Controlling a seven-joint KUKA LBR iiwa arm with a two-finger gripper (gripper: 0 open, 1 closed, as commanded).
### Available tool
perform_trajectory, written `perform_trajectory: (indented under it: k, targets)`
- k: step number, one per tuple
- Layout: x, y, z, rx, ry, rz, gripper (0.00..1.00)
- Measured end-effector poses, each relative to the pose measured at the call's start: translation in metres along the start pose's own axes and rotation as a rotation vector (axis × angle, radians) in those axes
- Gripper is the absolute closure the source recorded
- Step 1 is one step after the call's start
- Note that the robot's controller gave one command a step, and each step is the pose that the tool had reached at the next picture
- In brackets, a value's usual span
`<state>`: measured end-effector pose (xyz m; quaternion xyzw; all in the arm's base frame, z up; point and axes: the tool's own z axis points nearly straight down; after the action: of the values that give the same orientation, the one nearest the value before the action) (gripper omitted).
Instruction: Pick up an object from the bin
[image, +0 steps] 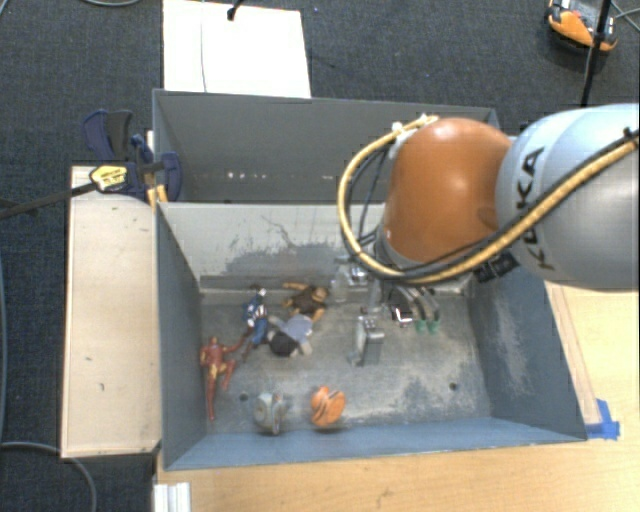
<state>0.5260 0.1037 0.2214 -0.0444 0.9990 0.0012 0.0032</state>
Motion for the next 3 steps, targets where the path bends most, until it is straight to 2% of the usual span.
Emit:
perform_trajectory:
  k: [1,2,3]
  targets:
    - [0.017,-0.009,-0.021,0.001,0.014,-0.019,0.00]
    - [0.022,-0.014,-0.063,0.003,-0.008,0.018,0.00]
    - [0.024,0.025,-0.006,-0.002,-0.002,-0.046,0.00]
